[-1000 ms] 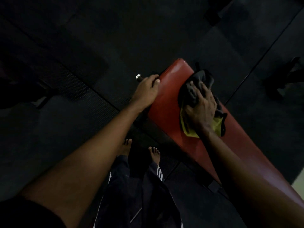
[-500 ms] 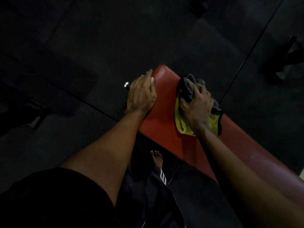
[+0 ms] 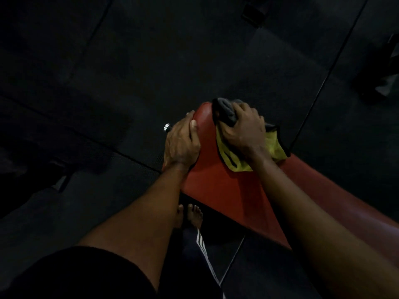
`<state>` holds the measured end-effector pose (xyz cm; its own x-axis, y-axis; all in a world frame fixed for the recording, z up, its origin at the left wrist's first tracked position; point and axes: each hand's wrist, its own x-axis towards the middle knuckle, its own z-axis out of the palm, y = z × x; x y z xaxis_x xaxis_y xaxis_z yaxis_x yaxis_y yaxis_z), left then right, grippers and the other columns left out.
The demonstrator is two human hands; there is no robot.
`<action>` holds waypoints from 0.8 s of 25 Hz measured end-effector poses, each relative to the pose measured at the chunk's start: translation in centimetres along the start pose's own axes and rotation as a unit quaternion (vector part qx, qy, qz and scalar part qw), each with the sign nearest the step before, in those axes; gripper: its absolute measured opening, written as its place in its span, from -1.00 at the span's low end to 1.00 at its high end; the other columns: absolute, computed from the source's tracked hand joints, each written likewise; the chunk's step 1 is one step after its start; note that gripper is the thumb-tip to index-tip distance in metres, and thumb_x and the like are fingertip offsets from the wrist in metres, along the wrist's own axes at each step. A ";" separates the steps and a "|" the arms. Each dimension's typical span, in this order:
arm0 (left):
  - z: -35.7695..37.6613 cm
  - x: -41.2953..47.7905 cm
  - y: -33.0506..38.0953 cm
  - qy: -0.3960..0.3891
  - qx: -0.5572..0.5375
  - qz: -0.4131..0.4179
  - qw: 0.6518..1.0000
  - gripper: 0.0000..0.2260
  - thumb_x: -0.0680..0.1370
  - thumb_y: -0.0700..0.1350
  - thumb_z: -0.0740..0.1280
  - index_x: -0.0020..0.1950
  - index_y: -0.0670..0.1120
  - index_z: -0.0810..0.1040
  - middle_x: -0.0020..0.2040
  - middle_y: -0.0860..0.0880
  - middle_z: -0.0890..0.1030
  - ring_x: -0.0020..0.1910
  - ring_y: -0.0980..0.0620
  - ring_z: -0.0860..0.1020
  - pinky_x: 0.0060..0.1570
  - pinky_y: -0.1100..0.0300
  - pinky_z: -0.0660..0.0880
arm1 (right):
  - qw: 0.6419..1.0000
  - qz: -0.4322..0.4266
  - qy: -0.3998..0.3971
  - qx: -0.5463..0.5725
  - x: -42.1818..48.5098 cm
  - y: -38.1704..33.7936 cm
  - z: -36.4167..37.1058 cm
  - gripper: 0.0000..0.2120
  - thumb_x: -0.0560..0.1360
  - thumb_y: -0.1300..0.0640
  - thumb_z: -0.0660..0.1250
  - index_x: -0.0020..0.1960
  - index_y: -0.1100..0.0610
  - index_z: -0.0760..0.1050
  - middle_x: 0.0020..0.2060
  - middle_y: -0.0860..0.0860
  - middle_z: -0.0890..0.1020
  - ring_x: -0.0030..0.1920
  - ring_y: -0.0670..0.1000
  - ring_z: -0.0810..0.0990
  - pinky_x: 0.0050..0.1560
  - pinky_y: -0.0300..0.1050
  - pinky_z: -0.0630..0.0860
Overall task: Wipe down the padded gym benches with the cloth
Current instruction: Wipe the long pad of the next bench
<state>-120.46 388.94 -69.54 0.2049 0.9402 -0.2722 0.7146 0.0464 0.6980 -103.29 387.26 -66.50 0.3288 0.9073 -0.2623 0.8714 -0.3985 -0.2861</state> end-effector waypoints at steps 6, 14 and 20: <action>0.3 0.3 -0.4 0.008 0.011 0.014 1.000 -0.57 0.70 0.00 0.02 0.50 -0.11 0.42 0.42 -0.07 0.52 0.36 -0.04 0.47 0.37 0.09 0.31 | 0.995 0.087 0.057 -0.006 -0.3 -2.2 1.0 -0.49 0.45 -0.29 0.17 0.24 -0.03 0.56 0.15 0.07 0.60 0.18 0.20 0.53 0.20 0.12 0.35; 0.5 0.2 -0.7 -0.009 -0.006 -0.004 1.000 -0.58 0.70 0.02 0.02 0.51 -0.03 0.39 0.40 -0.08 0.54 0.32 -0.12 0.51 0.32 -0.04 0.41 | 0.999 -0.044 -0.015 0.013 0.9 -1.2 0.1 -0.49 0.46 -0.23 0.27 0.33 -0.04 0.52 0.27 0.04 0.56 0.20 0.18 0.54 0.16 0.11 0.41; 0.3 0.0 -1.0 -0.040 0.010 0.061 0.997 -0.53 0.71 0.11 -0.02 0.62 0.06 0.16 0.61 -0.01 0.20 0.52 -0.02 0.29 0.49 -0.09 0.25 | 0.954 0.229 0.190 0.037 -6.6 2.6 1.6 -0.58 0.47 -0.18 0.31 0.22 0.02 0.58 0.13 0.00 0.60 0.18 0.12 0.53 0.24 0.09 0.40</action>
<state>-120.91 388.80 -70.44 0.3436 0.9082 -0.2390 0.6935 -0.0738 0.7167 -103.72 380.05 -66.97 0.7891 0.6137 -0.0265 0.5815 -0.7602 -0.2898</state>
